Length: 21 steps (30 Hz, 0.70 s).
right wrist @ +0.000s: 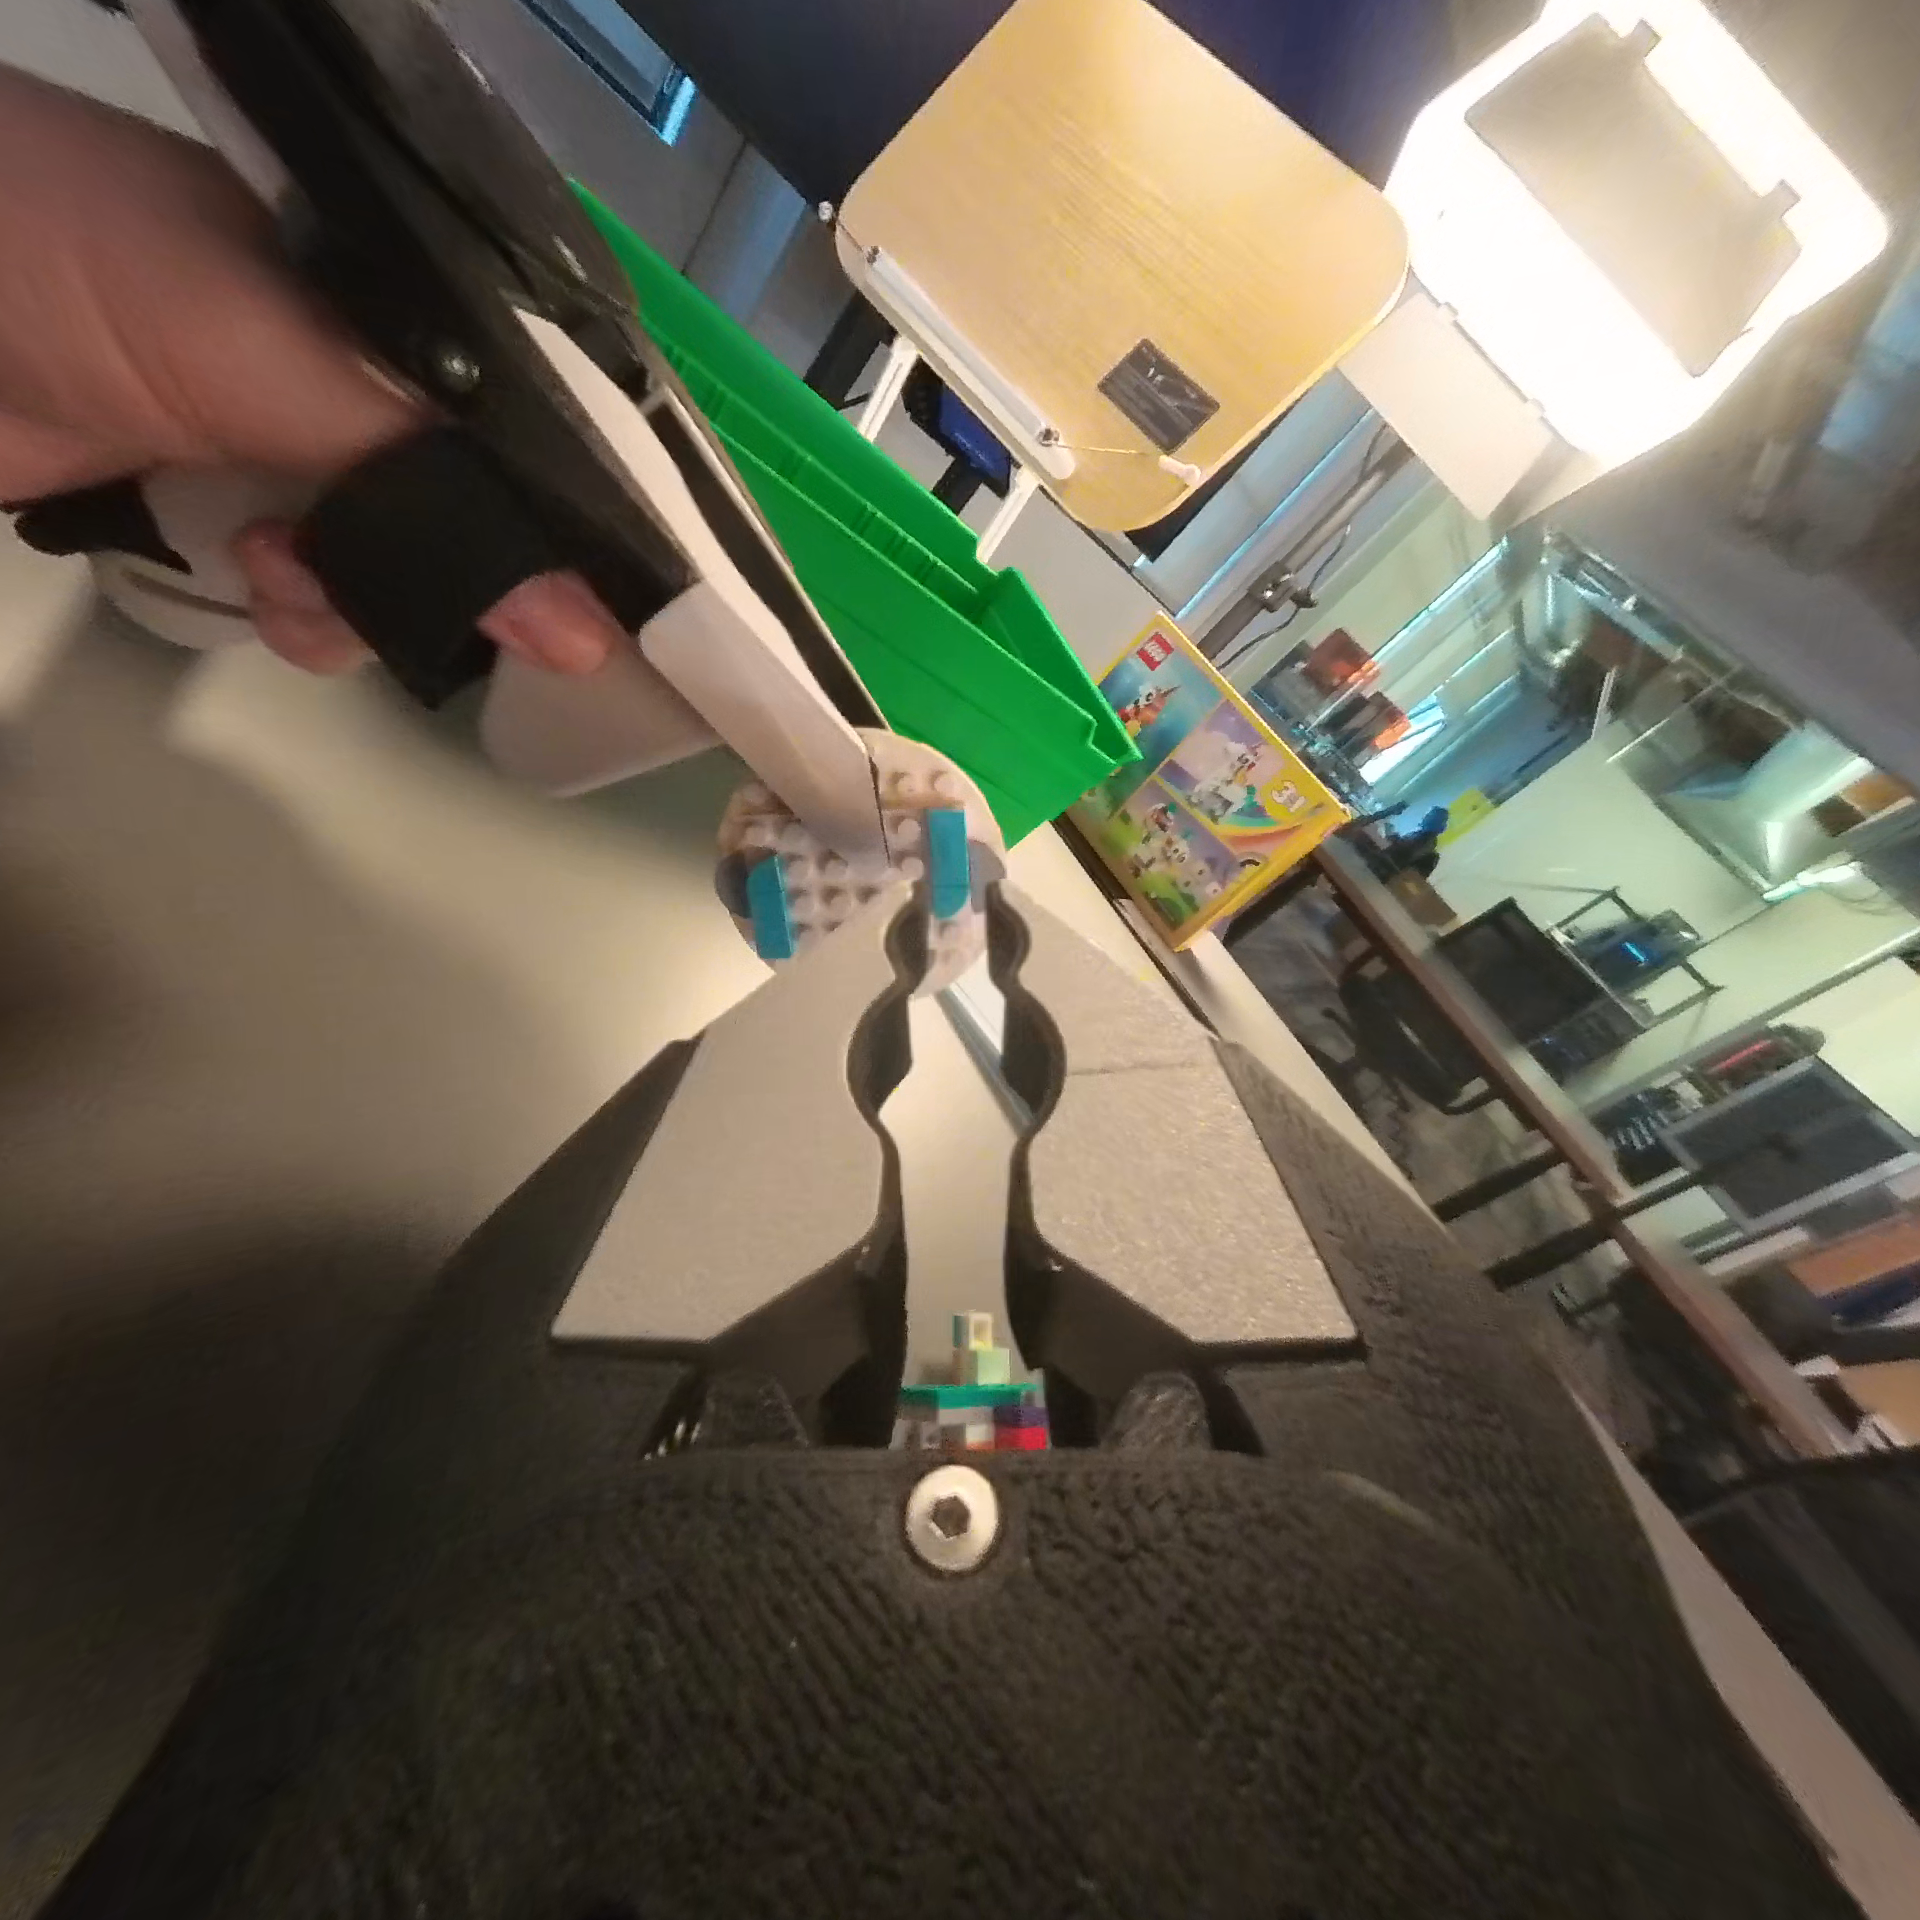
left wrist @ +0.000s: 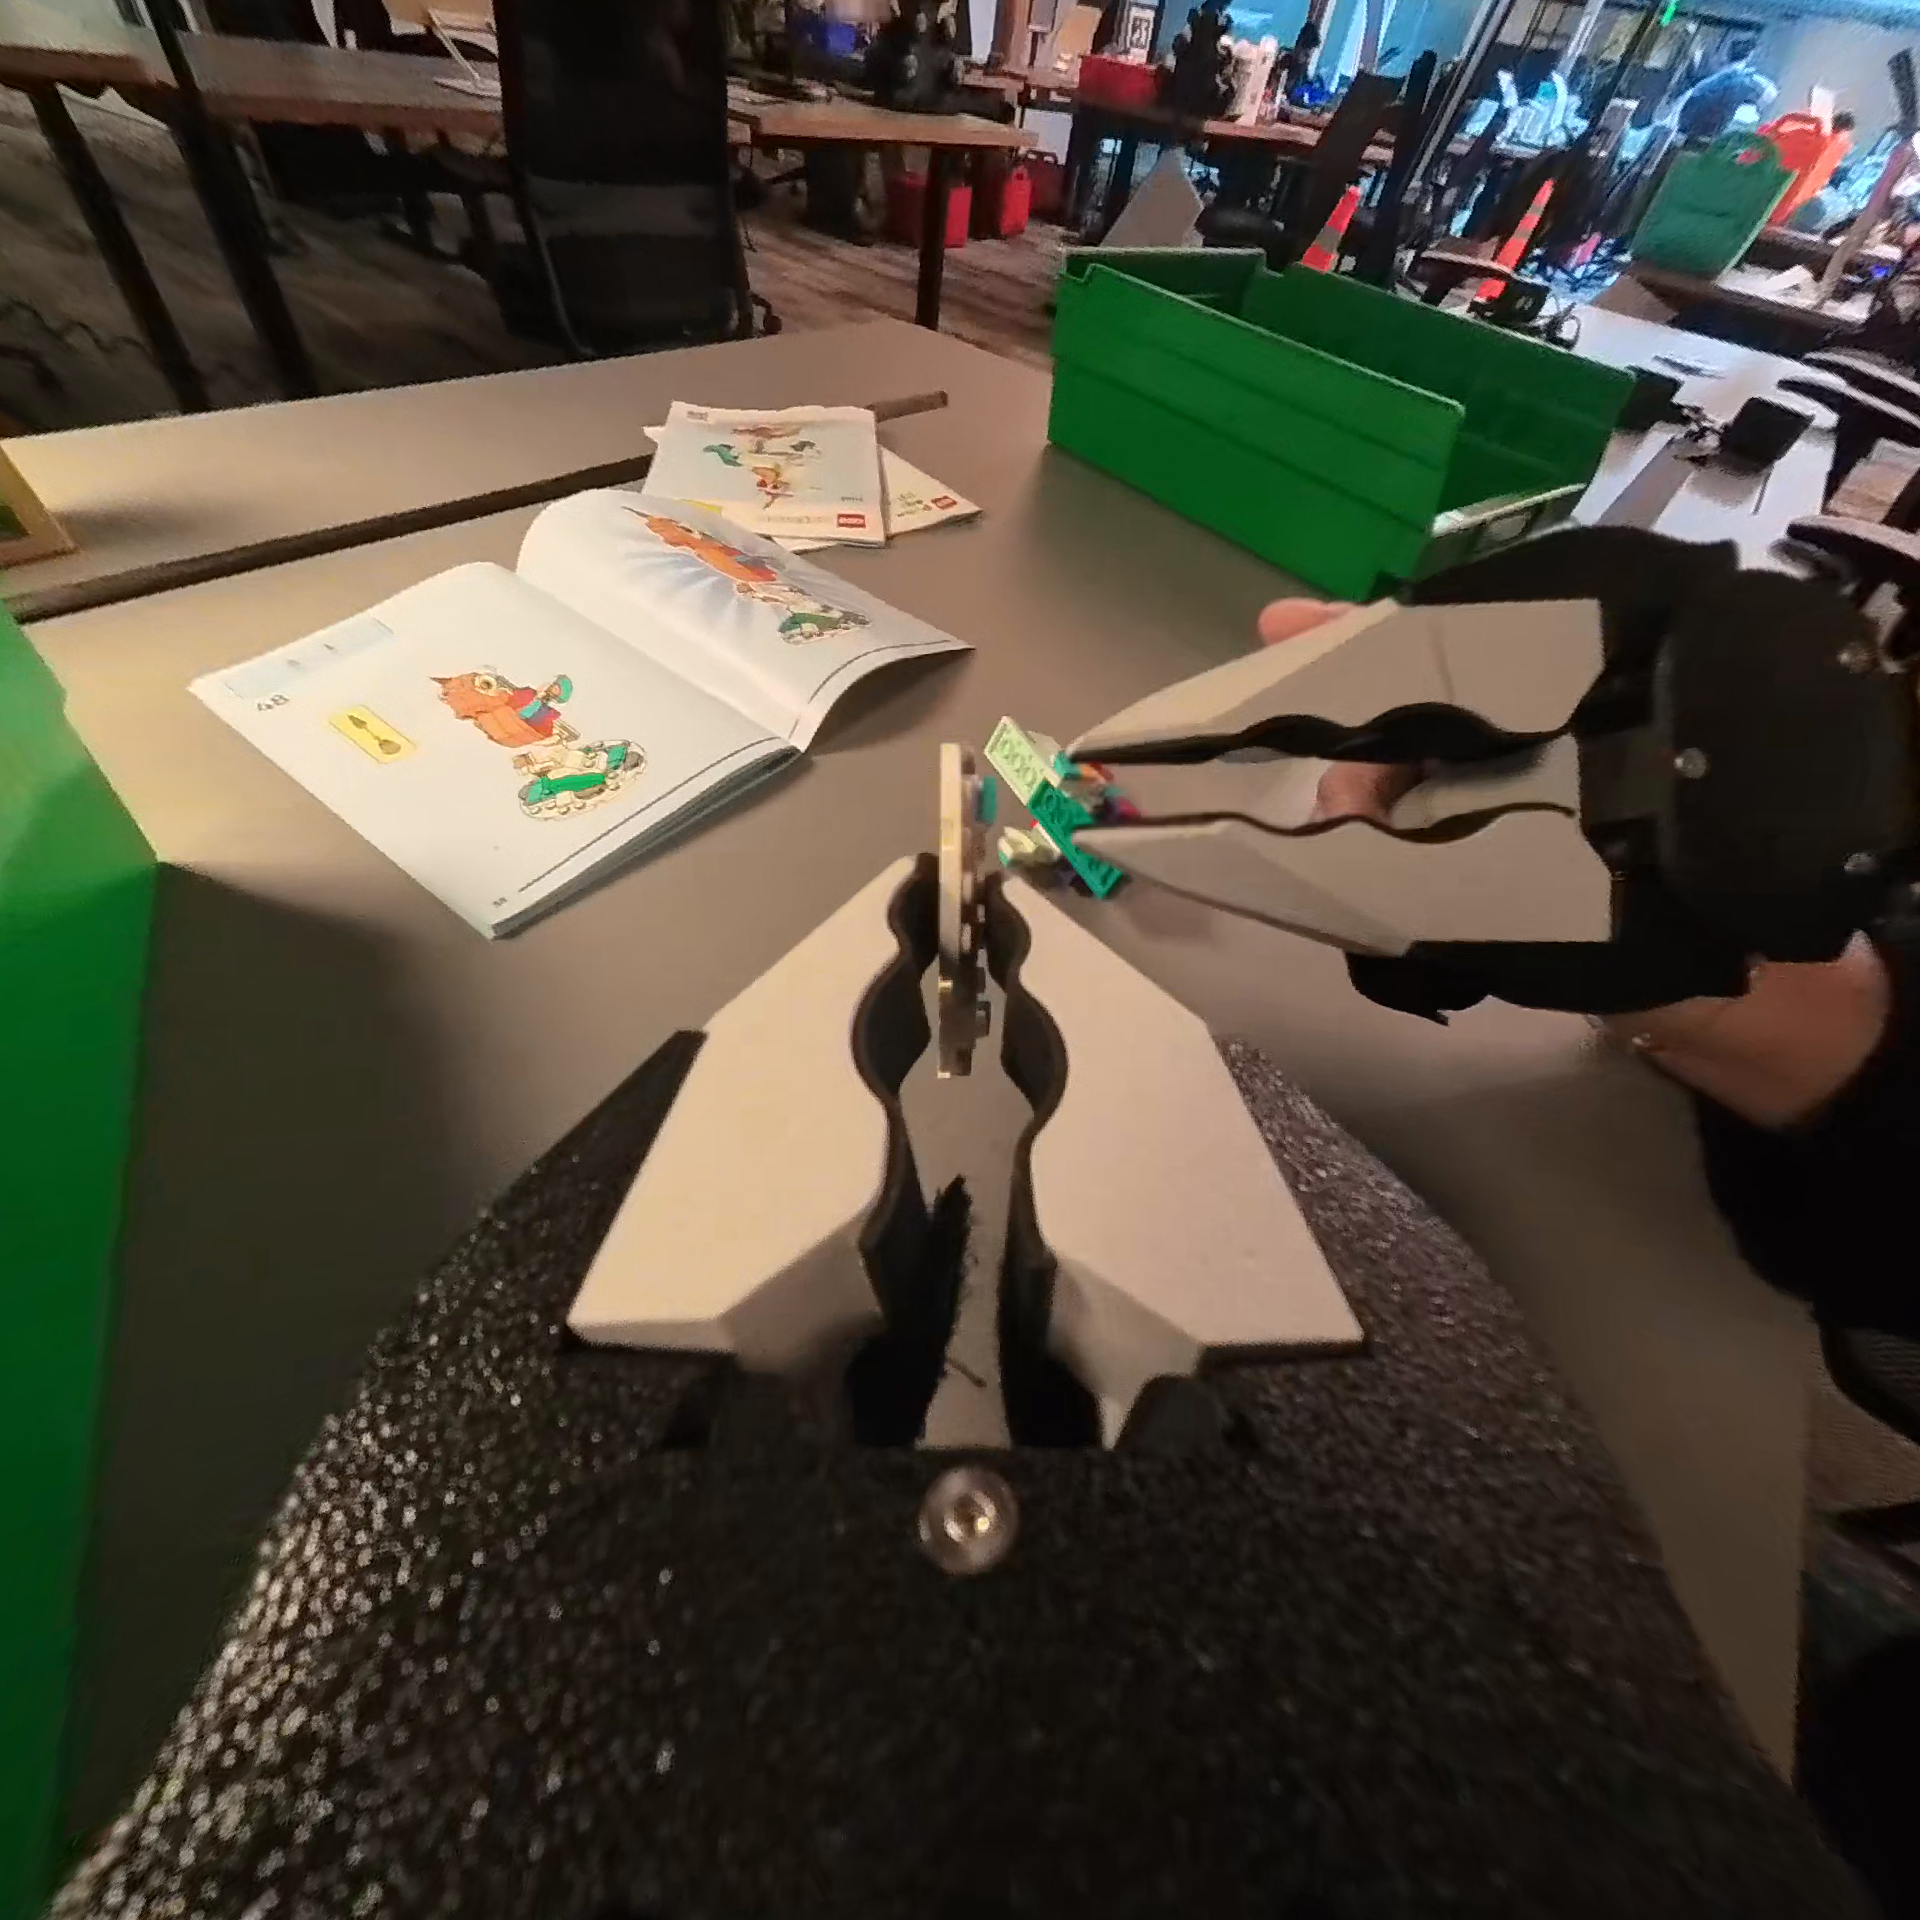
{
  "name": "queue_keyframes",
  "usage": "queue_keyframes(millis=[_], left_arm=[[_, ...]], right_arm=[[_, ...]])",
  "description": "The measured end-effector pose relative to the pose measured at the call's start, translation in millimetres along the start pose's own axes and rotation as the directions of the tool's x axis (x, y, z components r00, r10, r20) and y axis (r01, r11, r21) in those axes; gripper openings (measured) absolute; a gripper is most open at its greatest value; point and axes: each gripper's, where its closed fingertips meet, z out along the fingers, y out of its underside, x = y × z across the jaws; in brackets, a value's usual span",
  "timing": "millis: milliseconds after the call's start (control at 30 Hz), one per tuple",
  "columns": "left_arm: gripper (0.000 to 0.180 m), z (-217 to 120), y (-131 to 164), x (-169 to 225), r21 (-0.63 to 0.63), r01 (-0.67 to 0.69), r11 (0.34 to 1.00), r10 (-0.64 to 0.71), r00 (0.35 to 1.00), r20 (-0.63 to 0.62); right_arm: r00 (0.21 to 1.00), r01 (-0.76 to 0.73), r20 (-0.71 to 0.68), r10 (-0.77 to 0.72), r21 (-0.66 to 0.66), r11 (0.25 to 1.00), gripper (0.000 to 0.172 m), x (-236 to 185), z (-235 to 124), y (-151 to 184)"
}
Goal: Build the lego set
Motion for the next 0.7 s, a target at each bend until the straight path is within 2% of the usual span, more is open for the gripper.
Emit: queue_keyframes(millis=[200, 467, 533, 700], left_arm=[[0.004, 2, 9, 12, -0.079, -0.049, 0.996, 0.044, 0.997, -0.058], [0.005, 1, 9, 18, -0.121, -0.112, 0.986, 0.100, 0.990, -0.099], [0.005, 0, 9, 17, -0.124, -0.134, 0.983, 0.121, 0.987, -0.108], [0.004, -4, 18, 9, -0.163, -0.277, 0.947, 0.273, 0.961, -0.049]], right_arm=[[0.998, 0.038, 0.047, -0.037, -0.004, 0.999, 0.008, -11, 2, 0], [0.997, 0.074, 0.024, -0.073, -0.034, 0.997, 0.004, -8, 1, 1], [0.999, 0.022, 0.045, -0.020, -0.051, 0.998, 0.004, -9, 2, 1], [0.980, -0.113, 0.158, 0.124, -0.079, 0.990, 0.000, -12, -1, 11]])
